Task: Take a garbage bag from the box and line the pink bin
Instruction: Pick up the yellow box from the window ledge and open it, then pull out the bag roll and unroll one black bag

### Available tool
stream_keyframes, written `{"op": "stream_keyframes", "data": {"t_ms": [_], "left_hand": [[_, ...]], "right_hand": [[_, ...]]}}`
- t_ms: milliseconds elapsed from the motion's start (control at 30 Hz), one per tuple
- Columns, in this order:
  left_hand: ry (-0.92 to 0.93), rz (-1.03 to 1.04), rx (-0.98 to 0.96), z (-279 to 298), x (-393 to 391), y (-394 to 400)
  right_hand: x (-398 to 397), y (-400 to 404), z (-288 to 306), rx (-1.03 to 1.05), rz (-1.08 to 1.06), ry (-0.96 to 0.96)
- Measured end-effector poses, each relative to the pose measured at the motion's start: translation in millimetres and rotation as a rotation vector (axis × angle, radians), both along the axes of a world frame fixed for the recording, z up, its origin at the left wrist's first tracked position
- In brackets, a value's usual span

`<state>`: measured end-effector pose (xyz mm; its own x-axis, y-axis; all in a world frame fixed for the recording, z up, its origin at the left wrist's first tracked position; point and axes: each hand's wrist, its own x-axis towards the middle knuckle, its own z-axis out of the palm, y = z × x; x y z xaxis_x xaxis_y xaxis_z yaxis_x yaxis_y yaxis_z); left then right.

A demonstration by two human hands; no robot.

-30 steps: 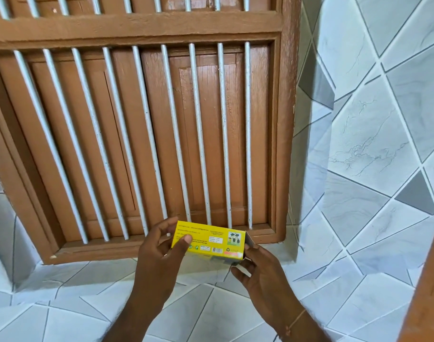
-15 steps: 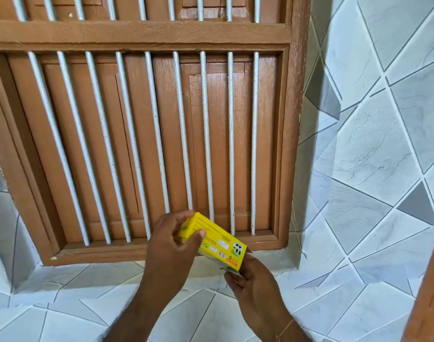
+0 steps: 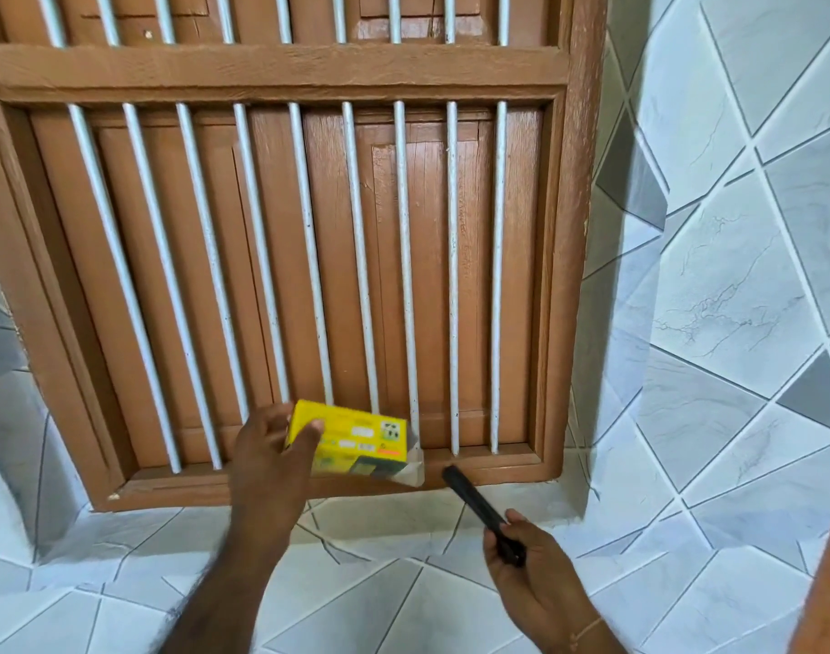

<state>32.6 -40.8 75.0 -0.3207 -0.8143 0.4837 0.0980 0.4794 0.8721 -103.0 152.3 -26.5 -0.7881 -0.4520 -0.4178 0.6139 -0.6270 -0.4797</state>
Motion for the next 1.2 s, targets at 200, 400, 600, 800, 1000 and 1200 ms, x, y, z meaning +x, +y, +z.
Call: {"op": "stream_keyframes", "data": {"t_ms": [200, 400, 600, 800, 1000, 1200], "left_hand": [[-0.165, -0.068, 0.473, -152.5, -49.9, -99.3], [-0.312, 0.017, 0.300, -114.2, -57.5, -65.6], [-0.367, 0.018, -0.087, -84.4, -35.1, -16.0], [-0.704, -0.556, -0.328, -71.5, -31.2, 57.0], [-0.380, -0.571, 0.071, -65.6, -17.4, 62.8], [-0.327, -0.447, 0.059, -67.4, -11.2, 71.5]], "right_hand": [[-12.8, 21.2, 2.9, 0.170, 0.009, 0.212], [-2.8, 22.8, 5.1, 0.271, 0.029, 0.321], [9.4, 23.1, 6.8, 0.459, 0.061, 0.507], [21.3, 9.6, 18.1, 0.525, 0.139, 0.715], [35.2, 6.6, 22.5, 0.265, 0.260, 0.580], [54.4, -1.9, 27.3, 0.266, 0.363, 0.709]]}}
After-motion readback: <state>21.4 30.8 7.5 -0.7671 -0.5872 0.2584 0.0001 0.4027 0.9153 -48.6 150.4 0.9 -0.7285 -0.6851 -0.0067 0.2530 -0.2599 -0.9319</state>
